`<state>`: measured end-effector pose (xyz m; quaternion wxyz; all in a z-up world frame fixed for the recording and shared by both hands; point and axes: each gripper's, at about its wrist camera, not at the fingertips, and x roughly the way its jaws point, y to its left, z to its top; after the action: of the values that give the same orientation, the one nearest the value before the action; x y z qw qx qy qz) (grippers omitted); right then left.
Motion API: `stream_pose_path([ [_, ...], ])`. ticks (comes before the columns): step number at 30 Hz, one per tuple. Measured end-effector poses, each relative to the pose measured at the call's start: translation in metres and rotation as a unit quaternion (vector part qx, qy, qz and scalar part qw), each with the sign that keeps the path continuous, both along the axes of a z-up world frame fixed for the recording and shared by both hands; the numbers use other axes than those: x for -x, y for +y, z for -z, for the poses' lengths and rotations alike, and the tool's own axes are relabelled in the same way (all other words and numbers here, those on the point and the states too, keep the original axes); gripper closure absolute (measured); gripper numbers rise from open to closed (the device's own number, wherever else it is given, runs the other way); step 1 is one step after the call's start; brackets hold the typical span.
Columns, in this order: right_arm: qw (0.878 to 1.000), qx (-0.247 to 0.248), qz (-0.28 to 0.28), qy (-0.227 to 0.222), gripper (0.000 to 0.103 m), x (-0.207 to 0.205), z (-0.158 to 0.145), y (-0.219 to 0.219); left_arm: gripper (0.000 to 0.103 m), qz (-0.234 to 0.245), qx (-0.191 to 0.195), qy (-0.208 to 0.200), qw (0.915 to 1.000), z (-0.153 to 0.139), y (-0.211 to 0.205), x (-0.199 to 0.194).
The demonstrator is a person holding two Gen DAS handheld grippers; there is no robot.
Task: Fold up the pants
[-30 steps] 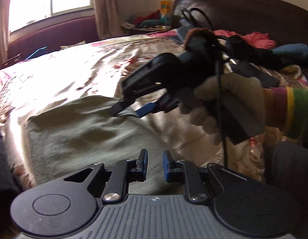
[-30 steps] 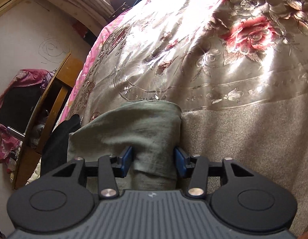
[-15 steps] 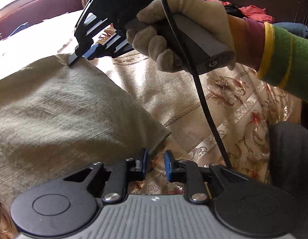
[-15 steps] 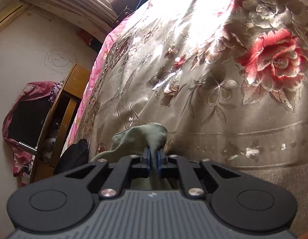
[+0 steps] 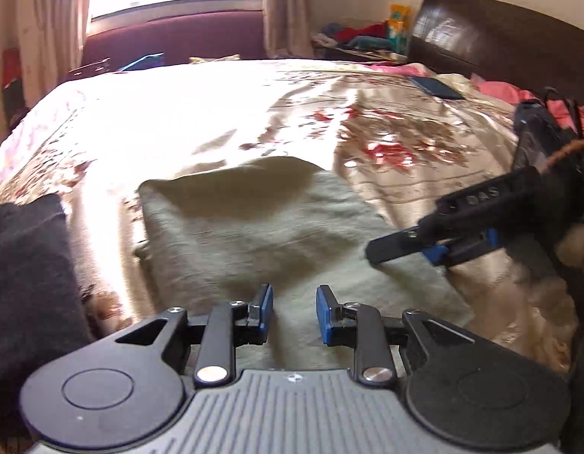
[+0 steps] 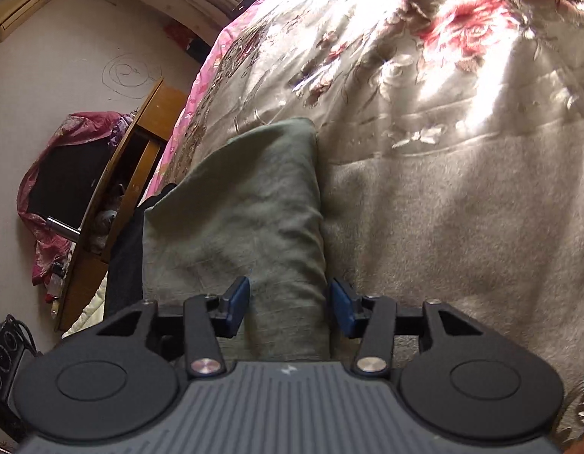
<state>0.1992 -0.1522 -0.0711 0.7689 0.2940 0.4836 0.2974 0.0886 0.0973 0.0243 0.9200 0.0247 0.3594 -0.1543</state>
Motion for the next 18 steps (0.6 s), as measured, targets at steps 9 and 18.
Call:
stream_pose_path([
  [9,0.999,-0.022,0.014,0.019,0.091,-0.009,0.002,0.001,0.063,-0.051,0.037,0.026,0.9977,0.031,0.019,-0.006],
  [18,0.997,0.066,0.032,0.024,0.095,0.021,-0.026,-0.060,0.064,0.043,0.085,0.055,0.9939,0.028,-0.050,-0.002],
])
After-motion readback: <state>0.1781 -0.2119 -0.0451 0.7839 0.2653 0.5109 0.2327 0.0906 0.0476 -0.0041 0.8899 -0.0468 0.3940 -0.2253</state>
